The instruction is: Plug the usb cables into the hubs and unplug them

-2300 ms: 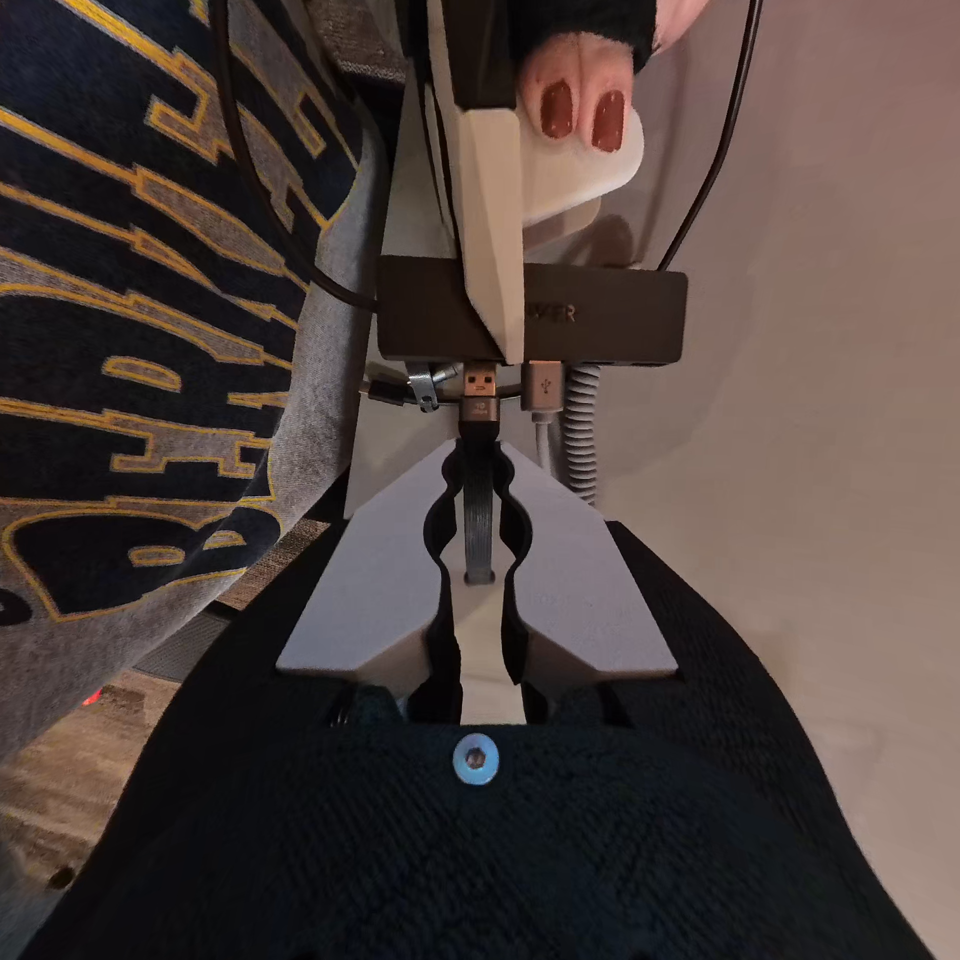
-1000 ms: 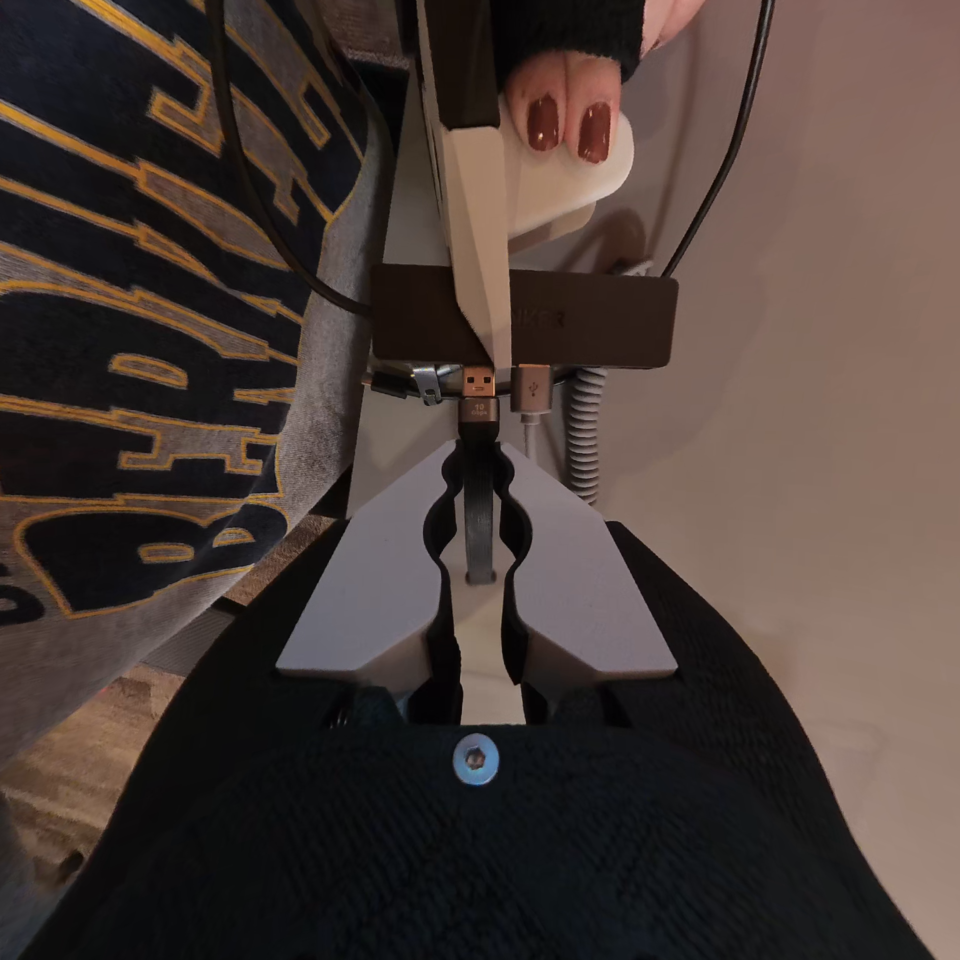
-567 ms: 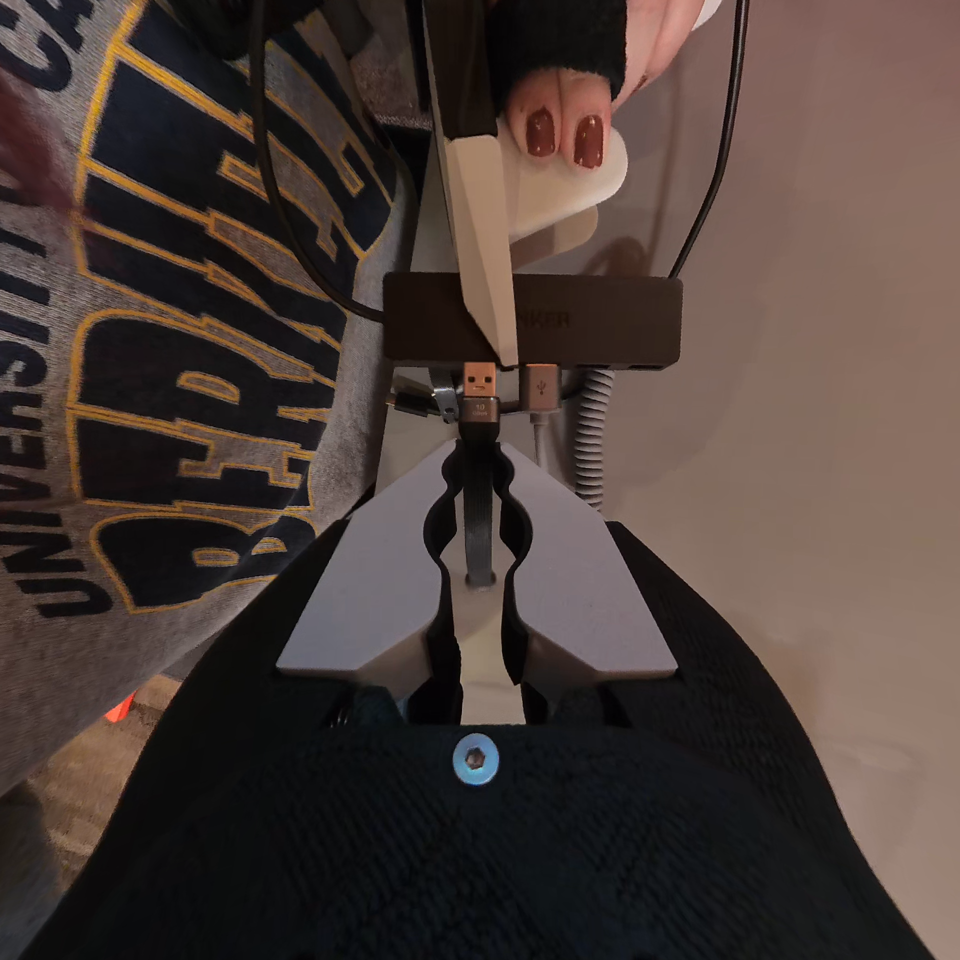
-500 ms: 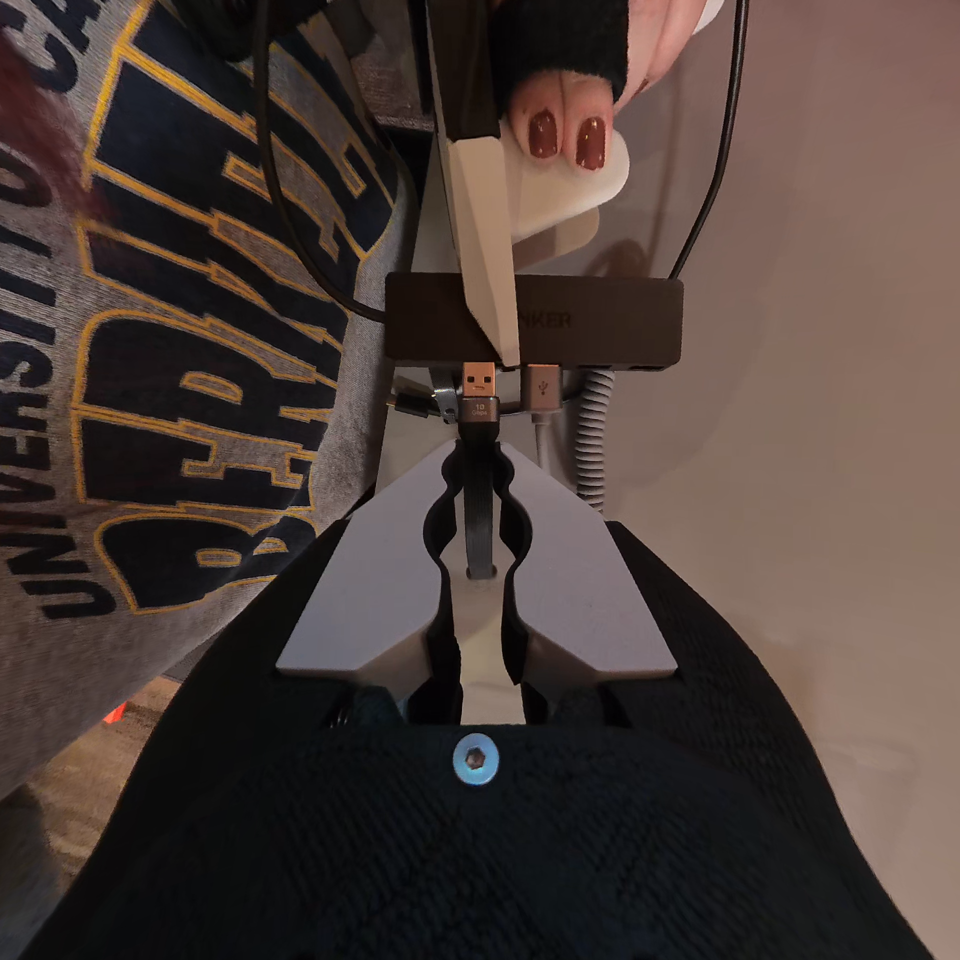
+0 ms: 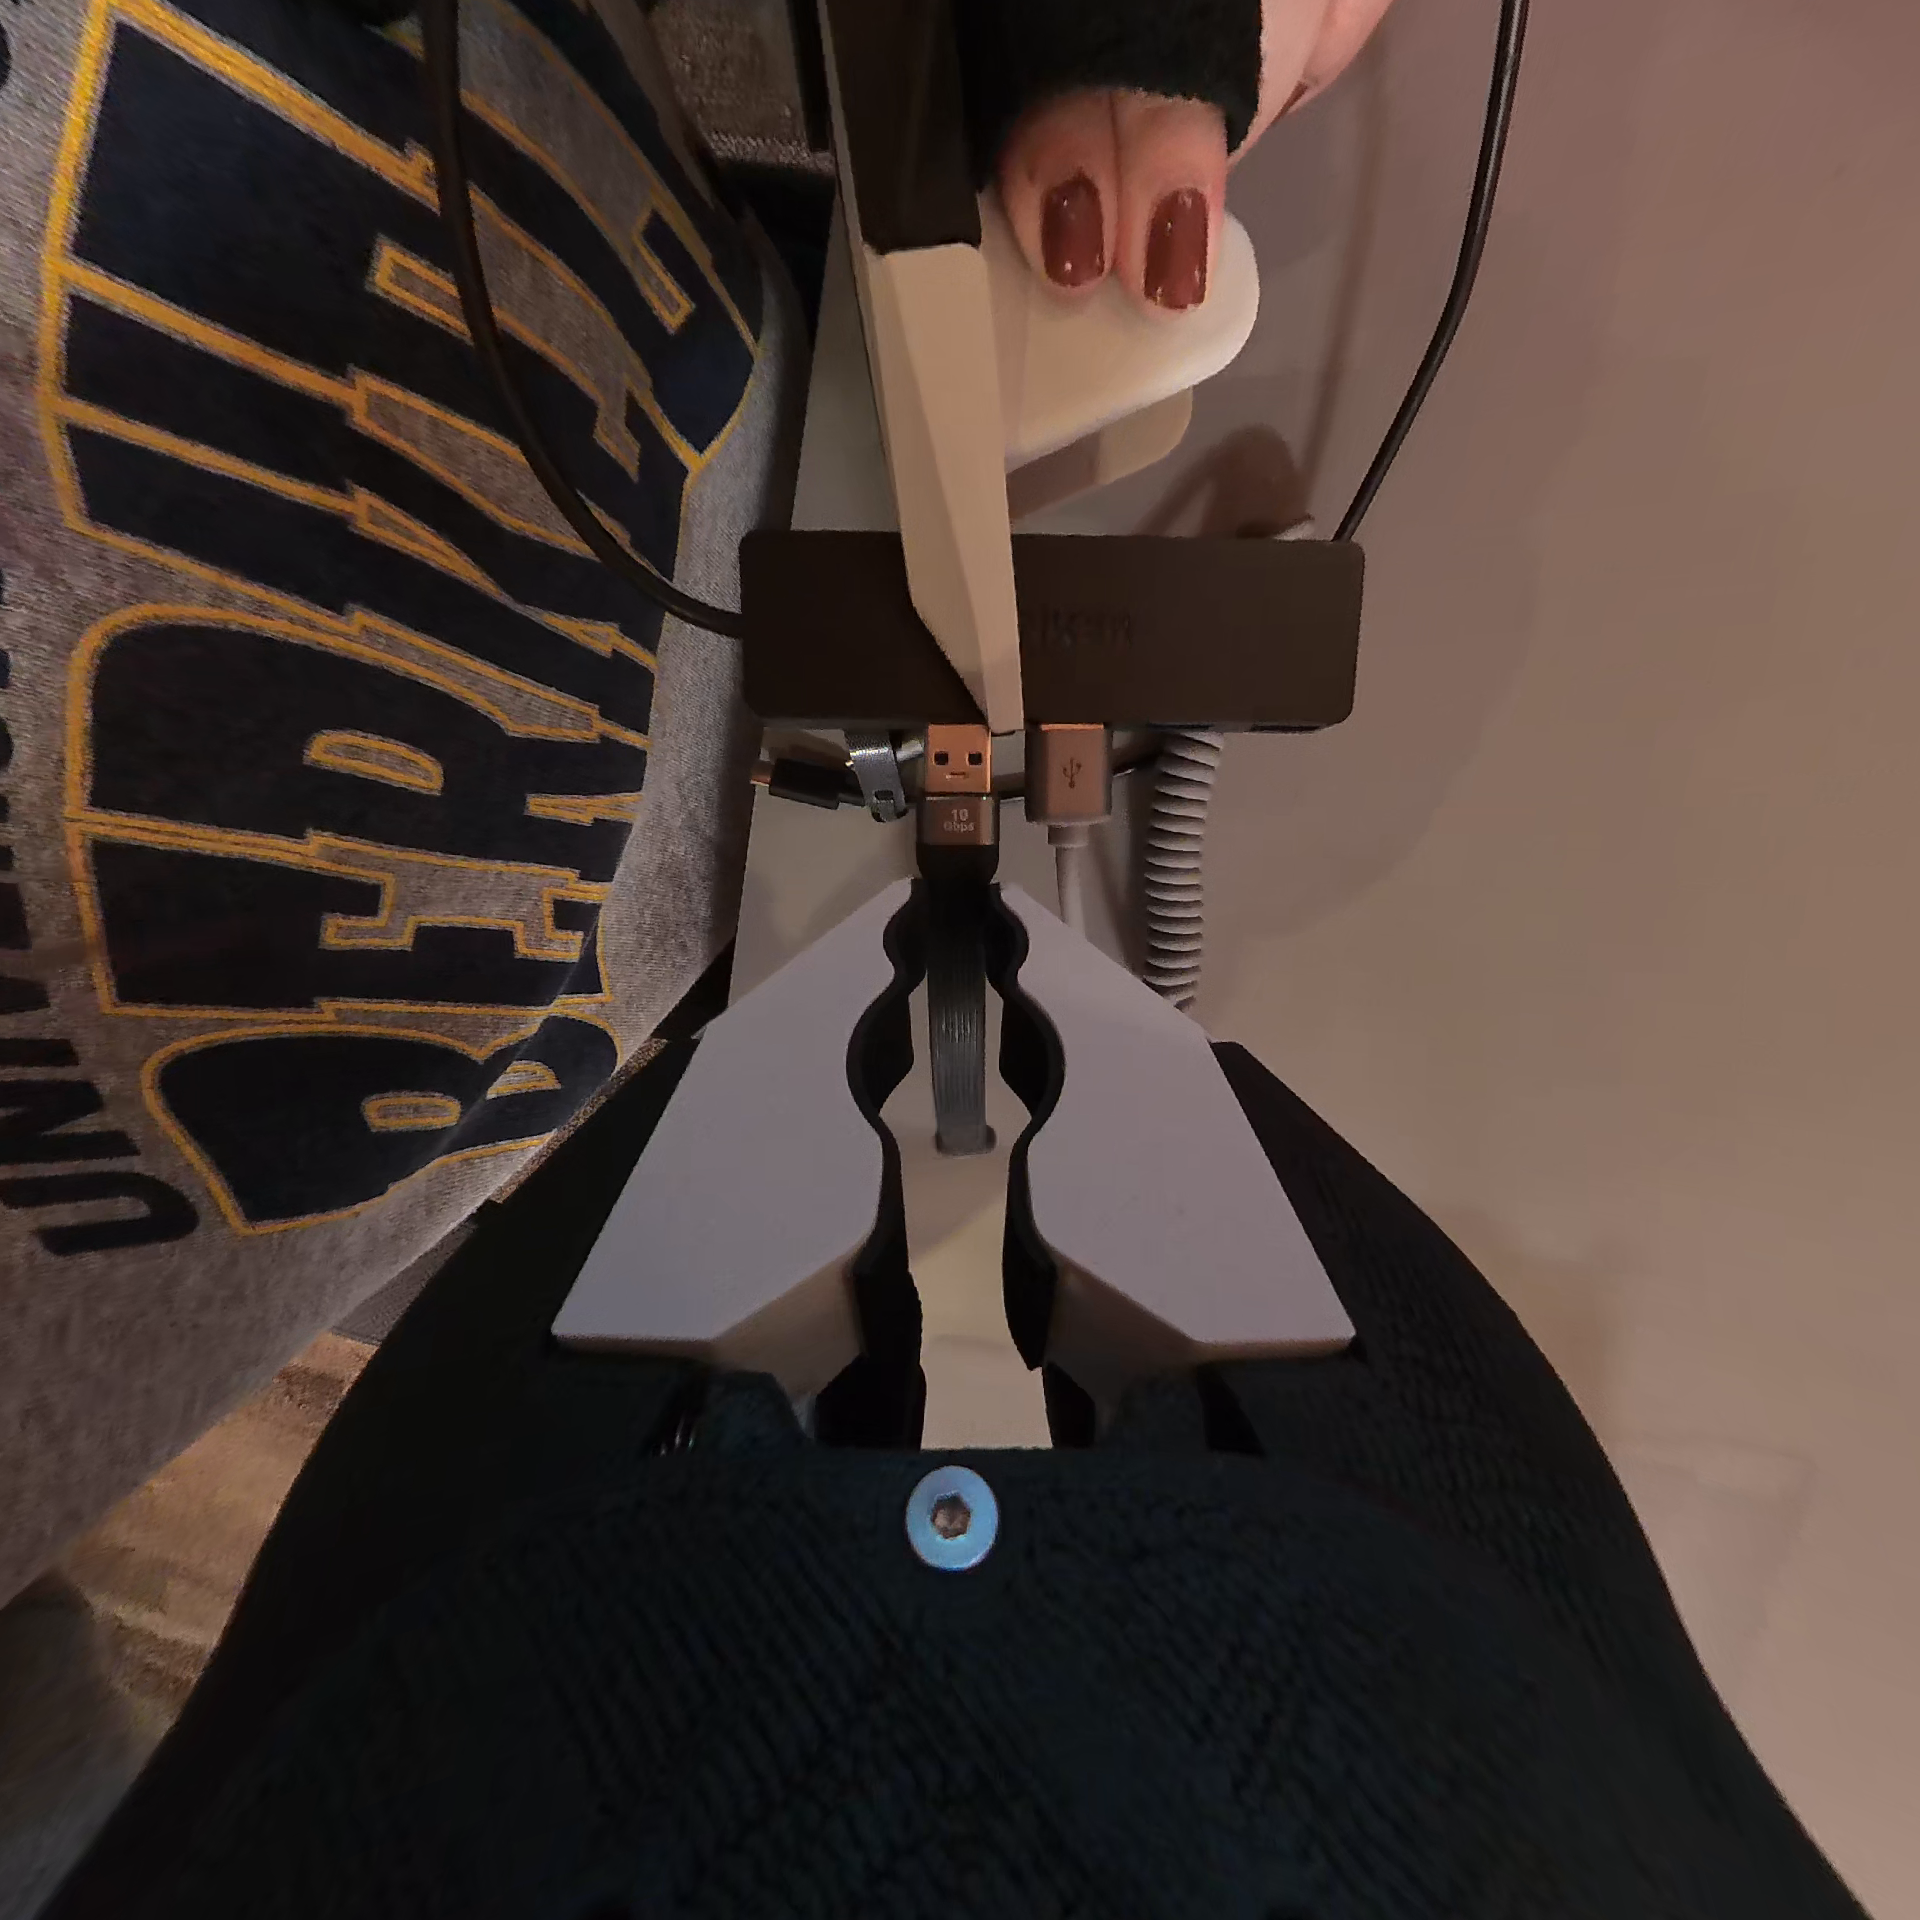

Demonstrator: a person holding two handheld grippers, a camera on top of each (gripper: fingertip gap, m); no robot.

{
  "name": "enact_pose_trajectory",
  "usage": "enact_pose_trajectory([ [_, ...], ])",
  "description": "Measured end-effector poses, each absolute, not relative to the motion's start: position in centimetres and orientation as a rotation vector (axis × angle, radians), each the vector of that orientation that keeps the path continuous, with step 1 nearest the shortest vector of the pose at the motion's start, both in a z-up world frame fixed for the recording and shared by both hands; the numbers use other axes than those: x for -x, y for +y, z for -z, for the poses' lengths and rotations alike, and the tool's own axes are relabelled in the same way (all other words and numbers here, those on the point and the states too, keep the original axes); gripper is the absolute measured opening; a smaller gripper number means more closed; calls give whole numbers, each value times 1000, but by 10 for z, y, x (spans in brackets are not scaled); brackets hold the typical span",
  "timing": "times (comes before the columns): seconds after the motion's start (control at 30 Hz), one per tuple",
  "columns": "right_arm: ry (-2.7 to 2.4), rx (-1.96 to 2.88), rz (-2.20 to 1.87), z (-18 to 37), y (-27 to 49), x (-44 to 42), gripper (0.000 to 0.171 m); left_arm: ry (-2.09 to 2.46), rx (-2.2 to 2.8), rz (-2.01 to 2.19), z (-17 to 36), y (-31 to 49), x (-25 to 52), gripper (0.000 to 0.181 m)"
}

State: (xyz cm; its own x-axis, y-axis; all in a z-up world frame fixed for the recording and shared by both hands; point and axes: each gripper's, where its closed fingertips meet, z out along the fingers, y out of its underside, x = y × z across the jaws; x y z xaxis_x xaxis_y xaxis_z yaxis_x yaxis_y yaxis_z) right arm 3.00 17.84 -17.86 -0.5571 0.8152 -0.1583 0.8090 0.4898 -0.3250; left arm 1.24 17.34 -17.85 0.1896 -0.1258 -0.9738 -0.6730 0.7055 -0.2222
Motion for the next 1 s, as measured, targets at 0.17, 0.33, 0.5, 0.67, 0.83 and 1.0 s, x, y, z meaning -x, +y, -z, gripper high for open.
enact_pose_trajectory([
  [0.17, -2676, 1497, -630, 176, 176, -28, 8, 1380, 740, -423, 183, 172, -14, 8],
  [0.33, -2649, 1525, -688, 182, 174, -27, 8, 1368, 750, -418, 182, 173, -14, 8],
  [0.5, -2574, 1518, -739, 189, 176, -24, 7, 1369, 779, -416, 183, 175, -11, 8],
  [0.67, -2476, 1542, -840, 188, 177, -17, 7, 1372, 827, -392, 187, 179, -10, 8],
  [0.83, -2284, 1496, -866, 191, 190, -10, 9, 1322, 908, -359, 188, 193, -1, 8],
  [1.0, -1966, 1449, -746, 179, 220, -18, 71, 1136, 1278, -161, 192, 232, 27, 8],
])
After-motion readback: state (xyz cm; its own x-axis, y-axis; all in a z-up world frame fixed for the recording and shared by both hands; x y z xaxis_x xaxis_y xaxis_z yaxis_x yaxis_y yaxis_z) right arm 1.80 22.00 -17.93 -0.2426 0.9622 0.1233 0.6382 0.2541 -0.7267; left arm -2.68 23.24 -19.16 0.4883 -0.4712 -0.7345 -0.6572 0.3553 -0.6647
